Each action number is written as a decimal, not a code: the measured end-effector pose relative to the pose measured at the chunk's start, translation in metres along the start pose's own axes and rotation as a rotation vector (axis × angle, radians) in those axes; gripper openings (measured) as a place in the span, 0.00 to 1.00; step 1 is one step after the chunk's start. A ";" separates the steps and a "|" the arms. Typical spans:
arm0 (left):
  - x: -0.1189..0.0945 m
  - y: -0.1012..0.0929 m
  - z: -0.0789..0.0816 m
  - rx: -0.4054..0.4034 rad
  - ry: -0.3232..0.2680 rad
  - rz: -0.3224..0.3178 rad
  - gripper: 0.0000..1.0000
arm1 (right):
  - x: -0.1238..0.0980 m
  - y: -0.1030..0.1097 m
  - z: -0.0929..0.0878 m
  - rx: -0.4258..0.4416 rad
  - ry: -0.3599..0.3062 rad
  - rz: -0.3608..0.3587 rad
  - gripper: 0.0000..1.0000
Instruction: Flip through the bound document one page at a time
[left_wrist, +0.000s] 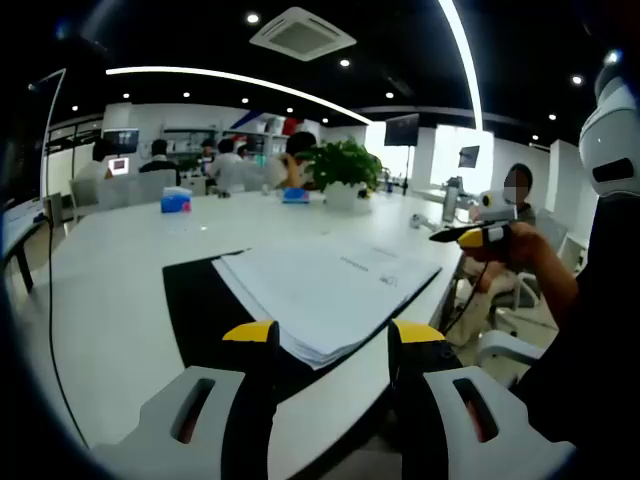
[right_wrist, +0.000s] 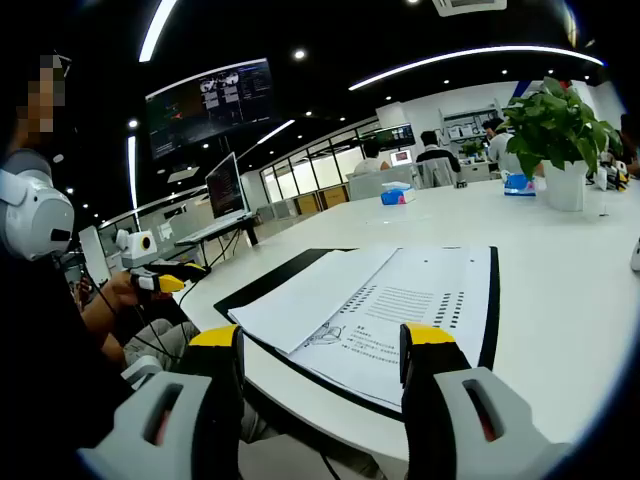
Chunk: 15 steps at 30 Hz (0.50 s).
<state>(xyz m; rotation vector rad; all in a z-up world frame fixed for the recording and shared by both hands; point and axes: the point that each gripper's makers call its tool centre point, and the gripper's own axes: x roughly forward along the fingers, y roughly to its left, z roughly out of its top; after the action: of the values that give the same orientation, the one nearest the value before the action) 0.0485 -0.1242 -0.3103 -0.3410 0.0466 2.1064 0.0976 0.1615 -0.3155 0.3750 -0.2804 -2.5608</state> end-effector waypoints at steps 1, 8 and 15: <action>0.000 0.000 0.000 0.000 0.000 0.000 0.45 | 0.001 0.000 0.000 -0.001 0.001 0.001 0.63; 0.002 0.004 -0.002 -0.008 -0.002 0.012 0.45 | 0.002 0.000 -0.005 0.006 0.011 0.002 0.63; 0.004 0.005 -0.003 -0.027 0.000 0.015 0.45 | -0.002 -0.004 -0.004 0.017 -0.001 -0.010 0.62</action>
<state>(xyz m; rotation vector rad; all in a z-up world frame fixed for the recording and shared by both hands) 0.0434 -0.1242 -0.3150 -0.3575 0.0206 2.1234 0.0984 0.1654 -0.3203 0.3817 -0.3014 -2.5700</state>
